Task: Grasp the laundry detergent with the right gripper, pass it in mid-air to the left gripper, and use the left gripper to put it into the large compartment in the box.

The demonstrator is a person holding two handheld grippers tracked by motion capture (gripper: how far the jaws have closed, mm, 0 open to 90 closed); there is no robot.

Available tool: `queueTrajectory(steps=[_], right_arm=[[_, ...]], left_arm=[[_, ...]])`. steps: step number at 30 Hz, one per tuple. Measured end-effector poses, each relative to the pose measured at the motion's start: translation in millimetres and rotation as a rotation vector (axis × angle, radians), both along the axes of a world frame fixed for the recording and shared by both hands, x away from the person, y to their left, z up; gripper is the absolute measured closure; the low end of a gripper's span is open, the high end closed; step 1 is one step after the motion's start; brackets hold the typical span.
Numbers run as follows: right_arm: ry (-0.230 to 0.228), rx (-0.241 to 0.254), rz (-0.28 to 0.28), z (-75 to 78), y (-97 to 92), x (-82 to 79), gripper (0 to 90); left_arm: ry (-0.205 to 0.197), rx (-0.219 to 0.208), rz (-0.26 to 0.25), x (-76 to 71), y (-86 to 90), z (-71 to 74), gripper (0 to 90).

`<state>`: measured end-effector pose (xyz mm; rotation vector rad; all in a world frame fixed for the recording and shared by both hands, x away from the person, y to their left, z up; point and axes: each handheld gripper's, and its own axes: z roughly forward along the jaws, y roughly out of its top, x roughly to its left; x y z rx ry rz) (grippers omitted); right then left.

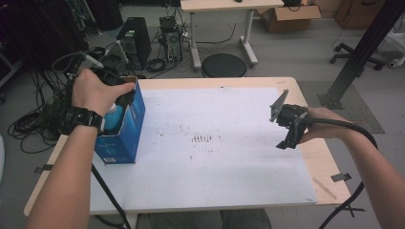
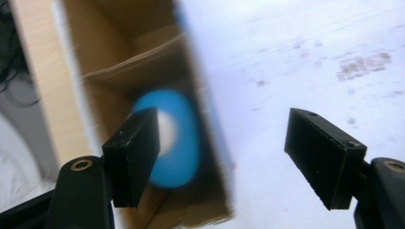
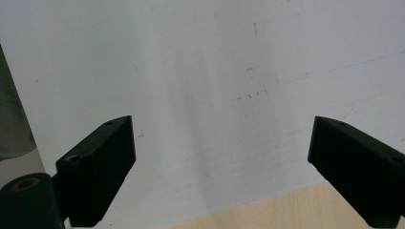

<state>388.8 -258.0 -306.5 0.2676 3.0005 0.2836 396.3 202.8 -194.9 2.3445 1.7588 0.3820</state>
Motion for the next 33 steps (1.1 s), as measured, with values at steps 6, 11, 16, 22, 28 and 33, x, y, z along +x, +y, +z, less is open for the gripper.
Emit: queueTrajectory(steps=[6, 11, 16, 22, 28, 33], right_arm=[[0.007, -0.006, 0.001, 0.2, 1.6, -0.2, 8.7], [0.004, -0.005, -0.005, 3.4, 1.6, 0.0, 8.7], [0.003, -0.004, -0.009, 5.1, 1.1, 1.0, 8.6], [0.027, 0.018, -0.014, 4.3, 1.9, 3.7, 7.6], [0.038, 0.027, -0.012, 4.4, 1.6, 5.2, 6.4], [0.038, 0.035, -0.016, 5.1, 0.2, 6.4, 6.1]], left_arm=[[0.010, -0.046, -0.109, -0.2, -36.9, -15.3, 21.8], [0.026, -0.047, -0.153, 0.8, -57.7, -27.9, 18.2], [0.056, -0.046, -0.203, 1.0, -77.4, -45.4, 14.8], [0.093, -0.068, -0.266, 0.6, -95.1, -63.2, 10.8], [0.113, -0.081, -0.309, 0.1, -105.5, -69.8, 6.8], [0.122, -0.089, -0.331, -0.5, -112.1, -71.8, 5.0]])
